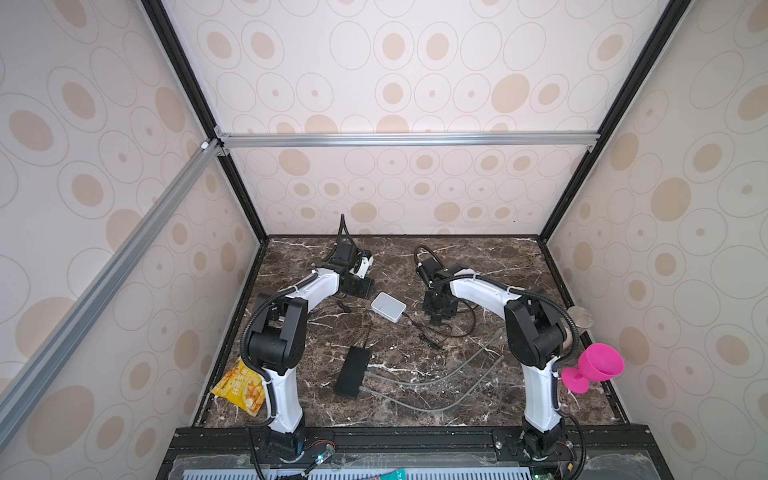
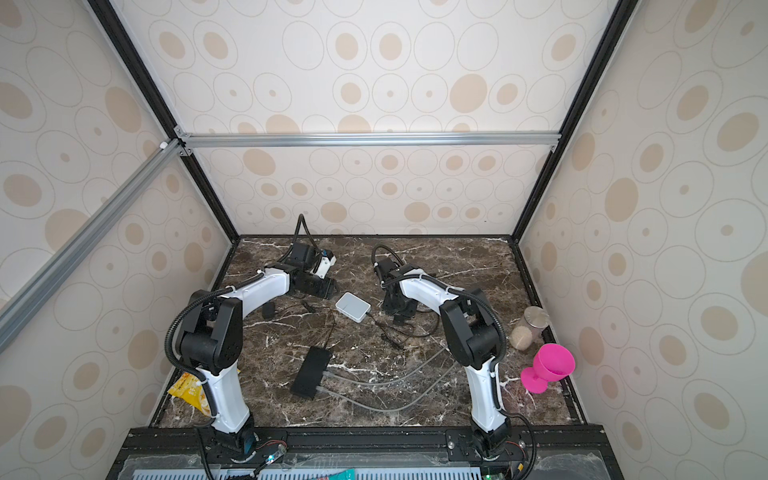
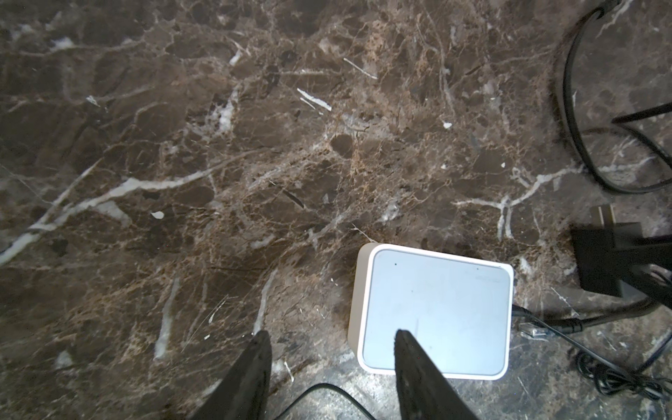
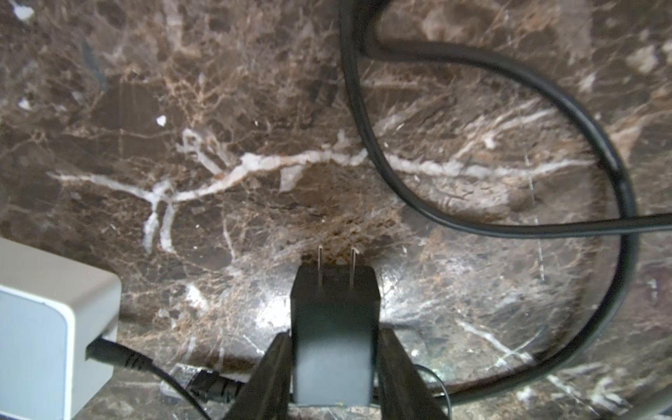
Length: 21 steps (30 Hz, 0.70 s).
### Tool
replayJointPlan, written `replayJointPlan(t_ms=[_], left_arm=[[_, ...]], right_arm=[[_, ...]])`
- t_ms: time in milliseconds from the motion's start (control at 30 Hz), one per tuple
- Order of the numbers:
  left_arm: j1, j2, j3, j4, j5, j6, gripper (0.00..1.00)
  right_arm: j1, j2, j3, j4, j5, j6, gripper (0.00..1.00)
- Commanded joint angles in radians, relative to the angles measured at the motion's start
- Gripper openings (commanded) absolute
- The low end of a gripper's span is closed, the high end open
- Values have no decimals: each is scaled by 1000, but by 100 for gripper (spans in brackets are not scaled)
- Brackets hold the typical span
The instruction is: Insert the plug into the switch port
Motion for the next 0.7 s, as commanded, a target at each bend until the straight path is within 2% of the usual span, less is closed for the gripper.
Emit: replayJointPlan(t_ms=[0, 200, 300, 367, 433, 667], left_arm=[[10, -18, 9, -14, 7, -2, 54], [10, -15, 8, -14, 5, -2, 54], [9, -14, 8, -15, 6, 0, 54], [9, -13, 9, -14, 6, 0, 54], [9, -14, 9, -16, 5, 0, 54], [9, -19, 9, -8, -11, -6, 54]], right_arm=[[-10, 18, 15, -30, 25, 6, 43], [-14, 39, 2, -12, 1, -2, 44], [-15, 28, -11, 2, -3, -2, 39], [-17, 18, -10, 5, 0, -12, 27], [-16, 0, 7, -7, 23, -29, 22], [16, -146, 115, -32, 212, -140, 24]])
